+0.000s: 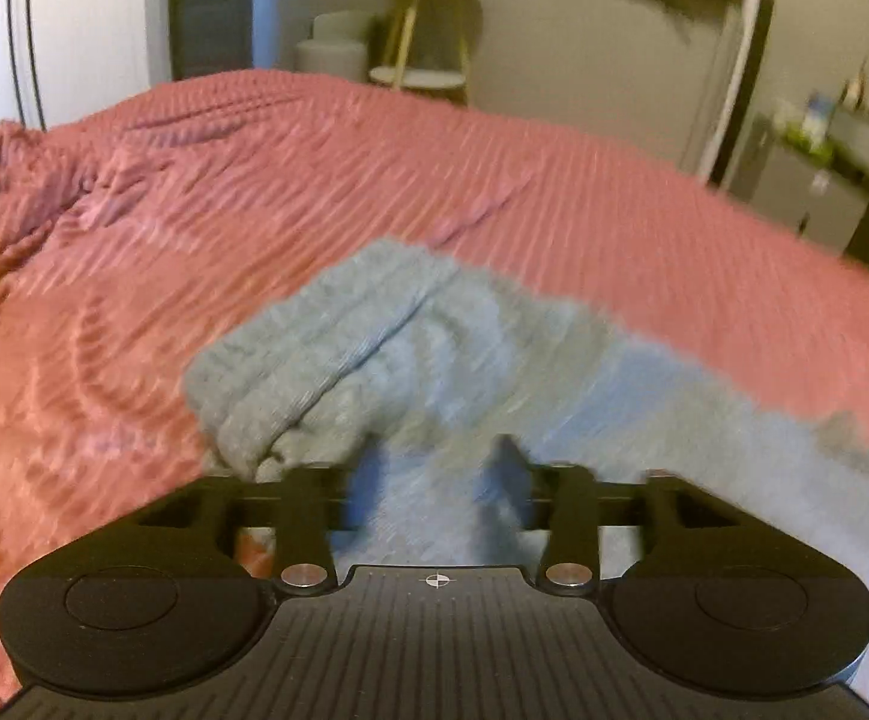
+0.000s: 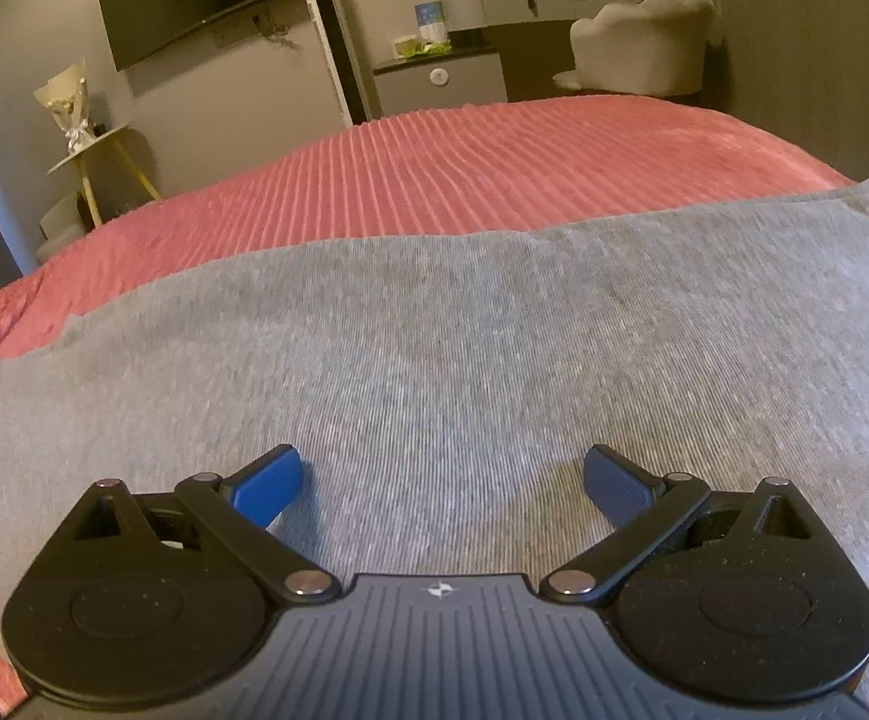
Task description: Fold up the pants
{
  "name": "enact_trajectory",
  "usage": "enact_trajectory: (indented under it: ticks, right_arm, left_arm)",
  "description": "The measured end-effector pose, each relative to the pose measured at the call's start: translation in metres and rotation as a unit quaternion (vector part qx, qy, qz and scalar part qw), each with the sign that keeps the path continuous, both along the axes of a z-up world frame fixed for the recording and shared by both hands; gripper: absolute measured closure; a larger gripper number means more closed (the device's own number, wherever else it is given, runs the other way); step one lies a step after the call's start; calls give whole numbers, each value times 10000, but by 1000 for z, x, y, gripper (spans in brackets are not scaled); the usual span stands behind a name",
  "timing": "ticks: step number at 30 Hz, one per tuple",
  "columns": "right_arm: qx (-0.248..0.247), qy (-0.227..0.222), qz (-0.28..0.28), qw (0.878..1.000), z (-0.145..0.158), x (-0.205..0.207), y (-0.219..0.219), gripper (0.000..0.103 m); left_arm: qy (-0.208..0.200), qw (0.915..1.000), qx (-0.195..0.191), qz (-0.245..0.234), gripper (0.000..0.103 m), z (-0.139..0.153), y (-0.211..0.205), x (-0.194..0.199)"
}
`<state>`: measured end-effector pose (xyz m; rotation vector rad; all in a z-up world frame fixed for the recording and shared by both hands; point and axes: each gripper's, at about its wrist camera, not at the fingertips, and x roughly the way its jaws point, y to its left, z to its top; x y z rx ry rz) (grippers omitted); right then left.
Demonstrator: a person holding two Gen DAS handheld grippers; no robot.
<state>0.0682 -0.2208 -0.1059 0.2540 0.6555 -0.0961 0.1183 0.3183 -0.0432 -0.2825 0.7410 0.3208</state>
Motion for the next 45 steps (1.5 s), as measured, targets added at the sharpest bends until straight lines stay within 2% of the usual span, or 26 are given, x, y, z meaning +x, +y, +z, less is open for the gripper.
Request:
enact_trajectory:
  ticks: [1,3,4,5,7,9,11,14,16,18,19,21,23,24,25,26,27,29,30,32,33,35,38,40,43,45]
  right_arm:
    - [0,14,-4,10000,0,0,0,2]
    - [0,26,-15,10000,0,1,0,2]
    - [-5,28,-15,10000,0,1,0,2]
    - [-17,32,-17,10000,0,1,0,2]
    - [-43,26,-19,10000,0,1,1,2]
    - [-46,22,-19,10000,-1,1,1,2]
    - [-64,6,2,10000,-1,0,2,2]
    - [-123,-4,57,9999,0,-2,2,3]
    - [-167,48,15,9998,5,-4,3,3]
    - [-156,44,-46,9999,16,-6,10,3]
    - [8,-109,109,9999,23,-10,15,3]
    - [370,-393,702,9961,35,-17,31,3]
    - [376,-400,1411,9885,37,-19,48,3]
    - [249,-197,1667,9855,33,-17,53,3]
    - [39,100,1744,9846,27,-14,55,3]
    - [-229,427,1565,9865,19,-10,50,3]
    - [-402,548,1277,9895,16,-8,40,3]
    - [-649,677,536,9941,15,-7,4,3]
    - [-572,723,201,9955,14,-8,-19,3]
    - [-190,563,-80,9982,12,-15,-64,3]
    - [-228,426,-177,9987,12,-20,-81,3]
    - [-733,521,-590,9942,7,-24,-104,3]
    - [-691,286,-957,9926,2,-36,-144,3]
    - [-920,427,-1433,9845,3,-38,-151,3]
    - [-1310,548,-1469,9789,8,-38,-136,3]
    - [-1355,554,-1460,9784,9,-38,-128,3]
  left_arm:
    - [-164,9998,-98,-109,23,6,-5,-3]
    - [-427,9977,-39,-519,19,12,-18,-9]
    - [-481,9945,26,-935,11,13,-34,-14]
    - [-440,9897,102,-1355,6,9,-50,-16]
    - [-11,9830,314,-1811,6,-10,-71,-13]
    - [673,9830,602,-1597,7,-37,-78,-7]
    - [409,9862,834,-1369,7,-37,-76,-17]
    - [492,9825,1577,-865,14,-25,-71,-24]
    - [365,9816,1708,-773,14,-9,-73,-33]
    - [42,9878,1254,-926,9,9,-80,-44]
    - [-129,9906,917,-1004,7,17,-86,-48]
    - [-436,9925,6,-1144,6,26,-104,-54]
    - [-395,9864,-967,-1266,4,20,-118,-46]
    - [-275,9802,-1437,-1337,4,12,-126,-40]
    - [-89,9719,-1874,-1425,4,3,-139,-36]
    - [77,9671,-2083,-1456,4,-8,-146,-30]
    - [196,9662,-2123,-1450,4,-15,-155,-28]
    - [358,9699,-1875,-1510,4,-24,-172,-24]
    - [365,9712,-1761,-1565,4,-21,-180,-25]
    - [287,9745,-1525,-1619,4,-19,-185,-23]
    - [234,9768,-1399,-1602,4,-14,-192,-30]
    - [162,9797,-1138,-1643,3,-15,-204,-38]
    - [354,9774,-915,-1874,3,-16,-218,-41]
    - [535,9774,-753,-1902,3,-24,-227,-34]
    - [600,9795,-380,-1887,3,-33,-240,-26]
    - [623,9788,-163,-1947,3,-38,-246,-22]
